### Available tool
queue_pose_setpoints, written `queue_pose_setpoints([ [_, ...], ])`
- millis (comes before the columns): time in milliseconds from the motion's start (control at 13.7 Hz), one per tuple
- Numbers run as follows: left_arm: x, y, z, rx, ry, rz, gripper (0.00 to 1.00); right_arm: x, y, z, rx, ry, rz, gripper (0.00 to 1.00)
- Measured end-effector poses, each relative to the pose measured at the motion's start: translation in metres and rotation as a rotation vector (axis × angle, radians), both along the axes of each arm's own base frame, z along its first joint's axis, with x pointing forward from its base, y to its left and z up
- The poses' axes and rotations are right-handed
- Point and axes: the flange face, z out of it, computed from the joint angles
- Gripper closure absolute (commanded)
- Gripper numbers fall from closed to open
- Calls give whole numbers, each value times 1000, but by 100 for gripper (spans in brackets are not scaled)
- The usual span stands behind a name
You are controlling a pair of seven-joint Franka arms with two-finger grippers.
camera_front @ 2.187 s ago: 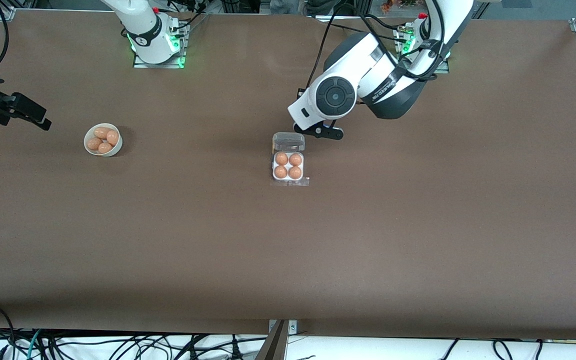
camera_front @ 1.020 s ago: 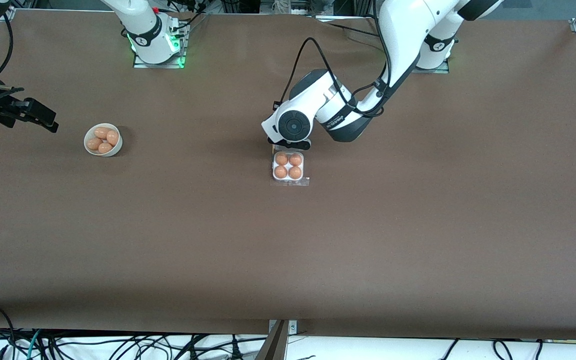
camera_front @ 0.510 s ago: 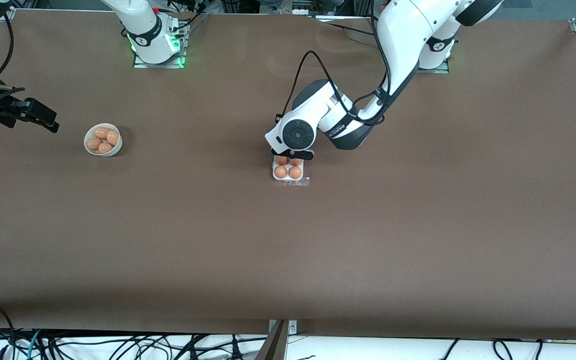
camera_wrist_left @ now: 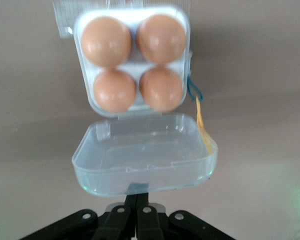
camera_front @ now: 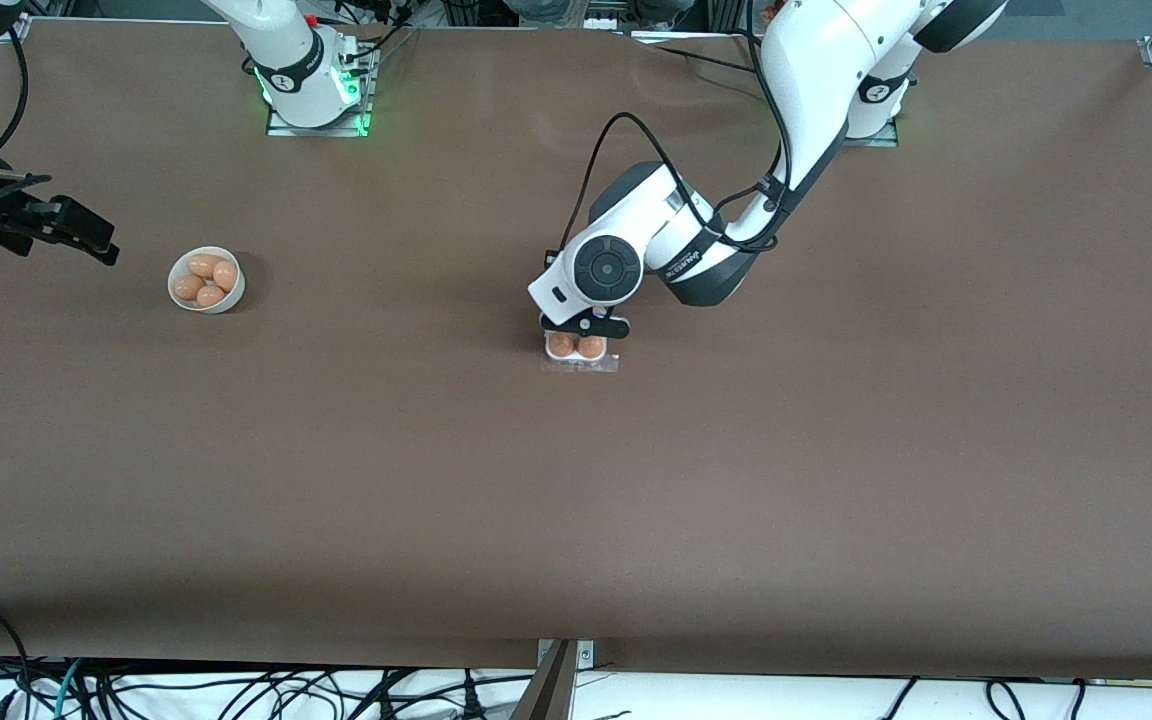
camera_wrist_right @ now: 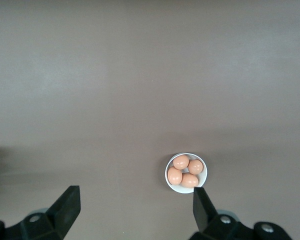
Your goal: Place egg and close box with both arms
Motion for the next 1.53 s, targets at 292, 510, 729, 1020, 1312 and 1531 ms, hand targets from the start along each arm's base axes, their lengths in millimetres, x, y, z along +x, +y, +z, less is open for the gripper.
queue_pose_setpoints([
  [292, 21, 15, -1, 5, -40, 43, 92, 0, 0, 0, 0, 0, 0, 0],
  [510, 44, 28, 12, 19, -100, 62, 71, 0, 0, 0, 0, 0, 0, 0],
  [729, 66, 50, 42, 99, -195, 32, 23, 0, 0, 0, 0, 0, 0, 0],
  [1020, 115, 125, 128, 167, -280, 123, 4, 0, 0, 0, 0, 0, 0, 0],
  [1312, 152, 200, 170, 226, -374, 210, 1, 0, 0, 0, 0, 0, 0, 0],
  [1531, 167, 237, 178, 247, -397, 219, 1, 0, 0, 0, 0, 0, 1, 0],
])
